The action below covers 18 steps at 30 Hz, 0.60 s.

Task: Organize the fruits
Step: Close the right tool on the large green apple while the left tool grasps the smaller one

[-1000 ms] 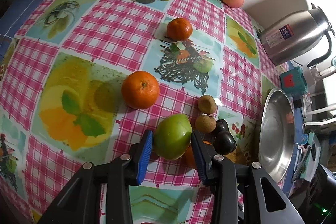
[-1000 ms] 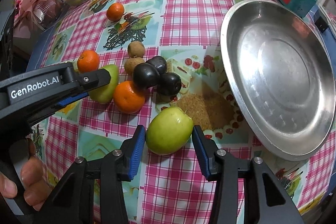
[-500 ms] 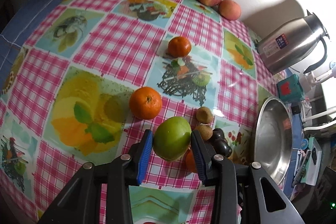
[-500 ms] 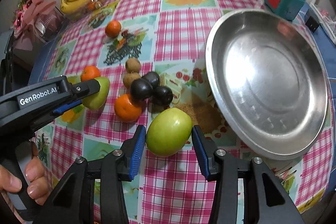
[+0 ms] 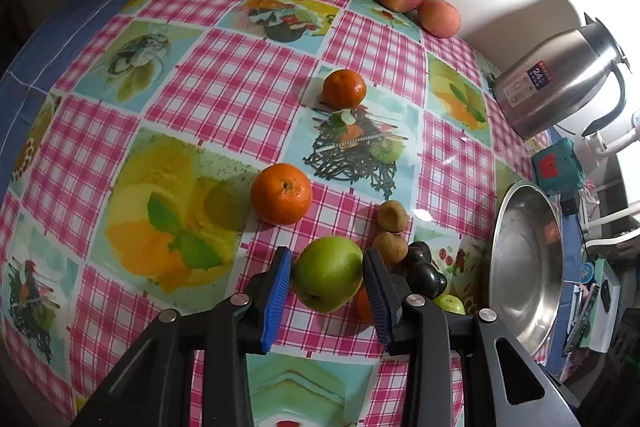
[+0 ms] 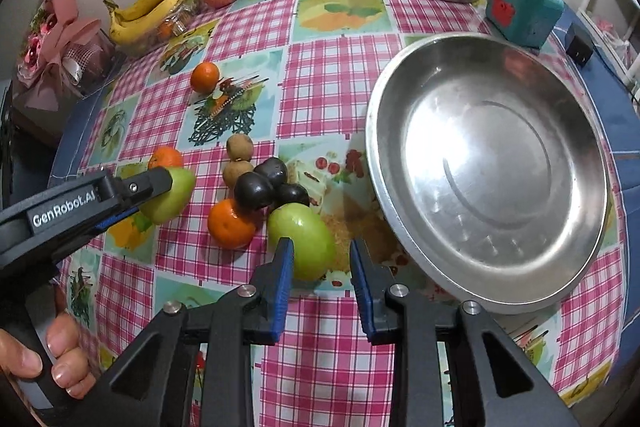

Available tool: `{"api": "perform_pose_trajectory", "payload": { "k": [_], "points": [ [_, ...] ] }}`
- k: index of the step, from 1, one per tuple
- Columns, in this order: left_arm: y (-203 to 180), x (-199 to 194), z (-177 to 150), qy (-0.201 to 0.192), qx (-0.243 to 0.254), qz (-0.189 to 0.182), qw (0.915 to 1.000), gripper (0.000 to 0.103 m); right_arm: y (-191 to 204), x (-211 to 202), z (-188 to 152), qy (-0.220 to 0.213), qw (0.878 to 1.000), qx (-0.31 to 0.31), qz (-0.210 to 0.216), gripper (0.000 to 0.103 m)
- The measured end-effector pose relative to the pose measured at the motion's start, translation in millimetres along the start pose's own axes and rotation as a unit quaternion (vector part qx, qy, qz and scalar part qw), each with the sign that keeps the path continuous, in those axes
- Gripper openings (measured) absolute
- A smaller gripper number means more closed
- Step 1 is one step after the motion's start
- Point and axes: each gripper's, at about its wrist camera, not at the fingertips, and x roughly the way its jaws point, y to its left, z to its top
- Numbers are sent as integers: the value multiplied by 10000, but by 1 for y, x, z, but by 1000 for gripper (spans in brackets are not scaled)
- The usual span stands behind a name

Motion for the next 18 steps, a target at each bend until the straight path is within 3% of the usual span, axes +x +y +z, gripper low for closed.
{"api": "perform_pose_trajectory", "payload": {
  "k": [3, 5, 7, 14, 16, 18],
  "points": [
    [2, 0, -1, 14, -32, -70, 10000, 29, -5, 5, 0, 86, 9997, 183, 153, 31],
    [1, -1, -1, -8, -18, -84, 10000, 29, -8, 9, 0, 161, 9991, 283, 266, 41],
    [1, 0, -1, 11, -17, -86, 10000, 29, -8, 14, 1, 205, 9988, 301, 336, 44],
    [13, 8, -1, 209, -261, 53, 9994, 31, 1, 24, 1, 321, 9977, 207, 561, 44],
    [16, 8, -2, 252, -282, 175, 9991, 37, 5, 28, 1, 359, 9975, 142, 586, 44],
    [19, 6, -4, 261, -311, 153, 9991, 56, 6, 30, 1, 376, 9973, 119, 617, 44]
  ]
}}
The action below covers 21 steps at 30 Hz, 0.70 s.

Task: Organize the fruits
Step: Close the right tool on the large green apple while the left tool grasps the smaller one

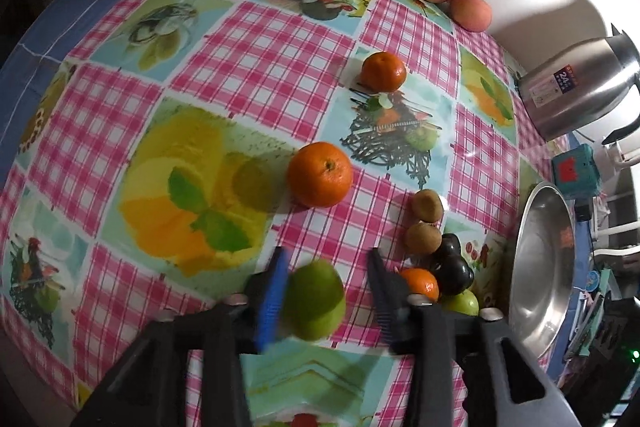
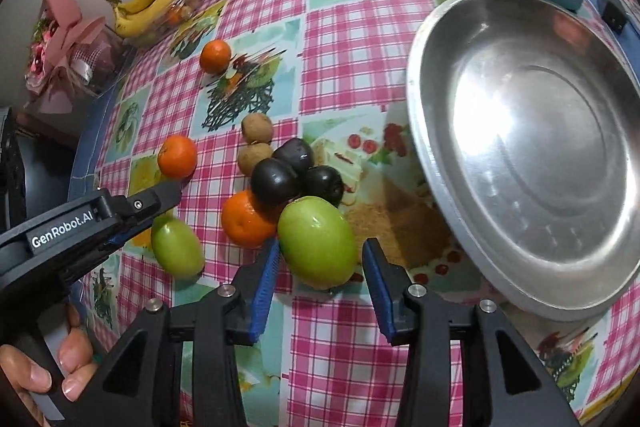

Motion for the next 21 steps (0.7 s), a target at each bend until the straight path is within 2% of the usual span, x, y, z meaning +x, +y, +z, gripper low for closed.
{"api": "perform_pose_trajectory", "payload": {
  "k": [4, 7, 11, 14, 16, 21],
  "points": [
    [1, -3, -4, -22, 114, 50, 9999, 62, 1, 4, 0, 66, 9999, -11, 77, 43],
    [2, 5, -8, 102, 180, 255, 9995, 62, 4, 3, -1, 75, 9999, -90, 23, 43],
    [10, 13, -8, 113, 25, 267, 9996, 62, 3, 2, -3, 84, 9999, -87, 28, 43],
    [9, 20, -13, 265, 155, 382, 9988, 58, 3, 2, -4, 88, 9999, -77, 45, 43],
    [7, 24, -16, 360, 192, 251, 9989, 40, 2, 2, -4, 92, 9999, -72, 53, 43],
    [7, 19, -17, 235, 156, 189, 9994, 40, 2, 1, -5, 97, 9999, -101, 47, 43]
  ]
}}
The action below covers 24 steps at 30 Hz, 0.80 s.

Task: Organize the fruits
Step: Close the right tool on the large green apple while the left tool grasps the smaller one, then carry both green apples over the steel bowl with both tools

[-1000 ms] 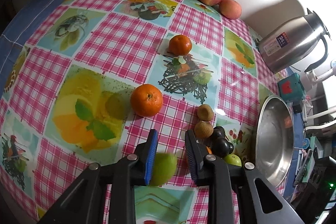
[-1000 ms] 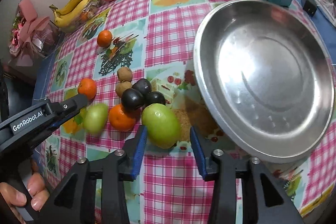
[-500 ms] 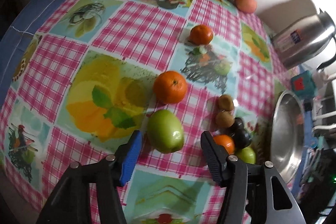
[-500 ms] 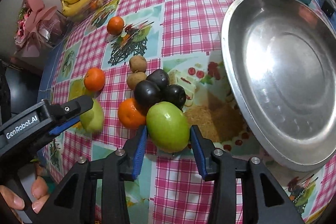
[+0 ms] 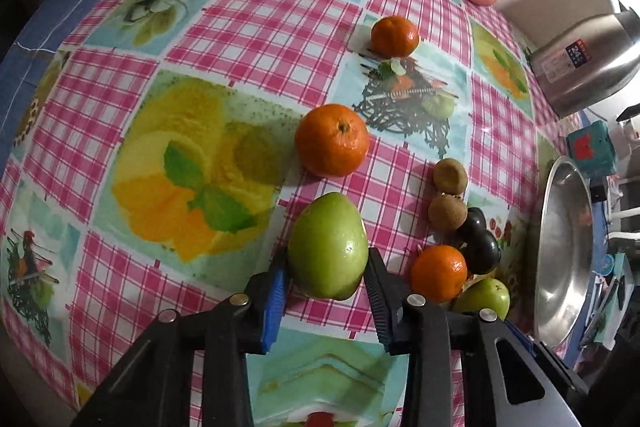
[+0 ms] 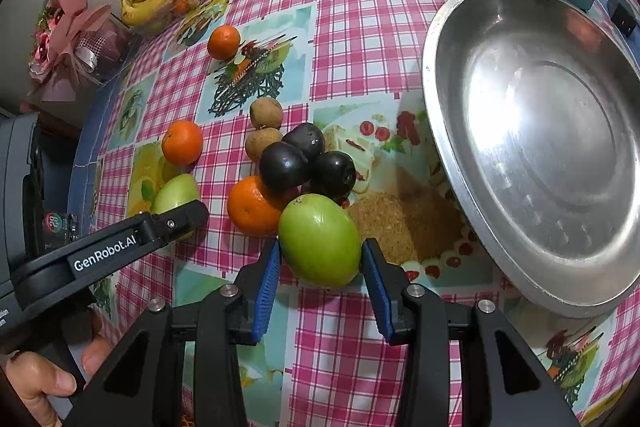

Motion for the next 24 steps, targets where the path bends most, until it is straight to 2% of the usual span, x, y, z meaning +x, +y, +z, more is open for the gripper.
{"api": "perform_pose_trajectory", "payload": {
  "k": [8, 13, 19, 24],
  "points": [
    [-2, -20, 8, -245, -5, -104, 9996, 40, -1, -4, -1, -25, 10000, 5, 16, 43],
    [-4, -45, 10, -588, 106, -114, 9982, 40, -2, -23, 0, -328, 9992, 98, 199, 43],
    [-18, -59, 9, -861, 315, -59, 9958, 40, -4, -51, 5, -868, 9961, 138, -9, 43],
    [-39, -56, 11, -874, 588, 32, 9944, 40, -15, -64, 11, -1128, 9924, 237, -431, 43]
  ]
}}
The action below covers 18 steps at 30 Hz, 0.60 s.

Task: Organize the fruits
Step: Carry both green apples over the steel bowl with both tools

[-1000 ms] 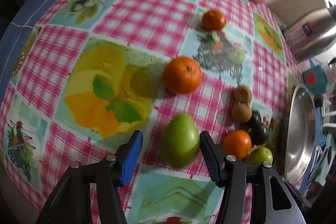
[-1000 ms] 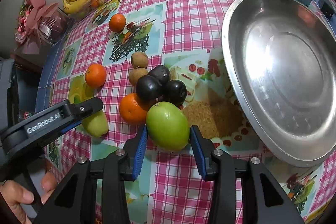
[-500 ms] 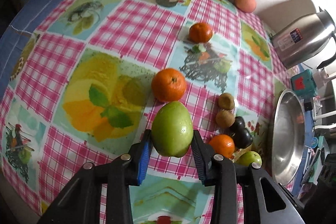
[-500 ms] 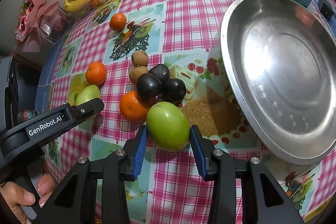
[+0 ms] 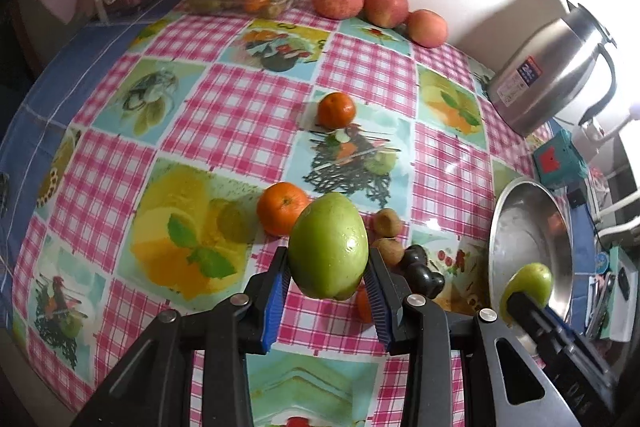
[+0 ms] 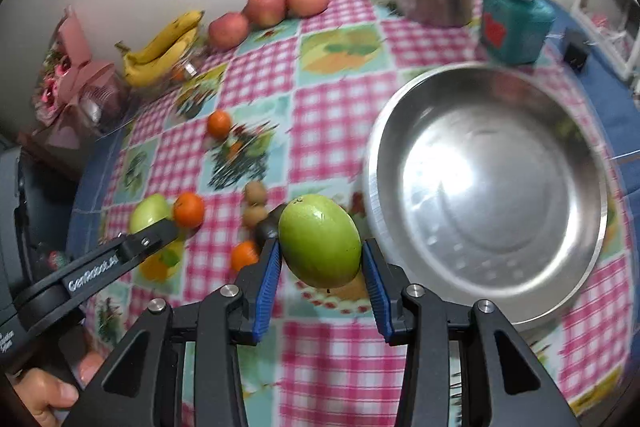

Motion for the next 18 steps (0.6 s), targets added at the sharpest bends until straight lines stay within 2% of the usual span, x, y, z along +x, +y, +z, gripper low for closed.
{"api": "perform_pose_trajectory", "payload": {
  "k": [9, 18],
  "points": [
    [-59, 0, 8, -160, 808, 15, 9966, 40, -48, -6, 12, -185, 9961, 565, -651, 43],
    [-126, 6, 4, -241, 1695, -145, 9851, 40, -94, -17, 22, -326, 9879, 1145, -990, 43]
  ]
}}
